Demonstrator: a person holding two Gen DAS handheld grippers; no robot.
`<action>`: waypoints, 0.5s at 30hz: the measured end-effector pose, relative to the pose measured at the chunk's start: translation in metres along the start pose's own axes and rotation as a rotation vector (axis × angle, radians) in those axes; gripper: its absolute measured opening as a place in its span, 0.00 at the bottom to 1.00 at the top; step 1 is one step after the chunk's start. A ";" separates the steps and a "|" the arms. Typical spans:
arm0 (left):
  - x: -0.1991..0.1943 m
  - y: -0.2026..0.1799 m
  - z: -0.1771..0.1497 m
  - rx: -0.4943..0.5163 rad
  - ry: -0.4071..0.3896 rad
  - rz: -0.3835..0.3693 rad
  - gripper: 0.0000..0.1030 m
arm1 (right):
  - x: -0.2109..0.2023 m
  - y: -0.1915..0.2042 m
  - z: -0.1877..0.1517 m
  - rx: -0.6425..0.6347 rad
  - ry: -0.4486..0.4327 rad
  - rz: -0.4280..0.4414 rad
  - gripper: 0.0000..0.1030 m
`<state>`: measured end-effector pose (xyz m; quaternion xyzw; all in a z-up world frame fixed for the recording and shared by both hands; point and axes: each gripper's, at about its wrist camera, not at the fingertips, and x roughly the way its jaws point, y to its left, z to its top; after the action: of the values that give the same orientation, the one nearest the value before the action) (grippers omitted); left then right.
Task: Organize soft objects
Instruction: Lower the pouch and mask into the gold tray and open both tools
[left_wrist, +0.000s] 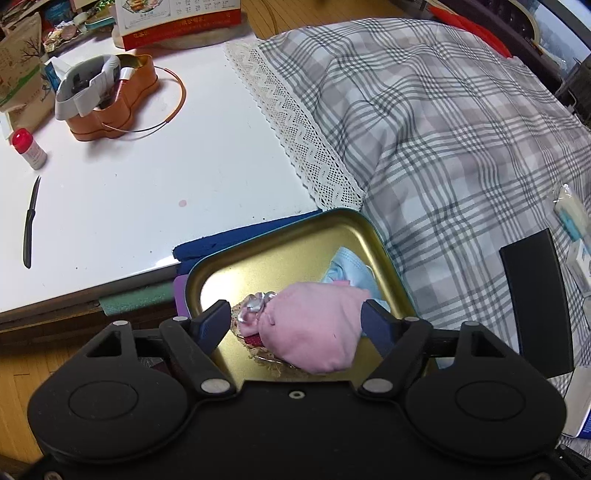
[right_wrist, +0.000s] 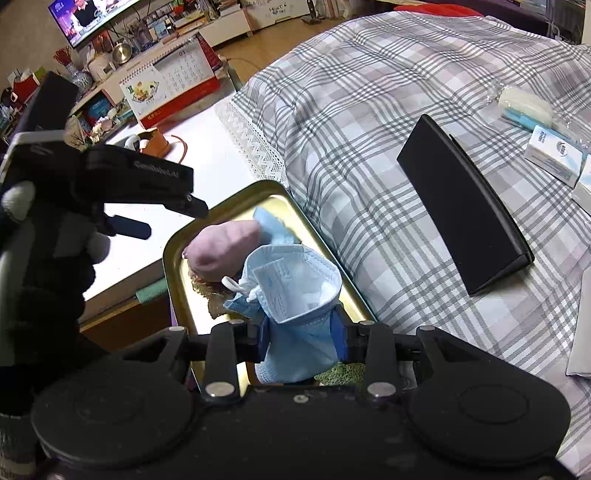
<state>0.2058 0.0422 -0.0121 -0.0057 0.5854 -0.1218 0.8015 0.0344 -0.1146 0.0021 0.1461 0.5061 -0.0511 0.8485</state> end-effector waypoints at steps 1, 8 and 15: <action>0.000 0.001 0.000 -0.004 0.003 -0.004 0.71 | 0.002 0.001 0.001 -0.001 0.004 -0.009 0.33; -0.001 0.003 -0.004 -0.006 0.006 -0.022 0.70 | 0.016 0.010 0.011 -0.013 0.017 -0.042 0.37; -0.001 0.003 -0.005 -0.008 0.010 -0.036 0.70 | 0.016 0.017 0.017 -0.012 -0.017 -0.031 0.57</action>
<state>0.2017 0.0462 -0.0137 -0.0189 0.5898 -0.1341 0.7961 0.0605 -0.1023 -0.0005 0.1329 0.5013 -0.0624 0.8528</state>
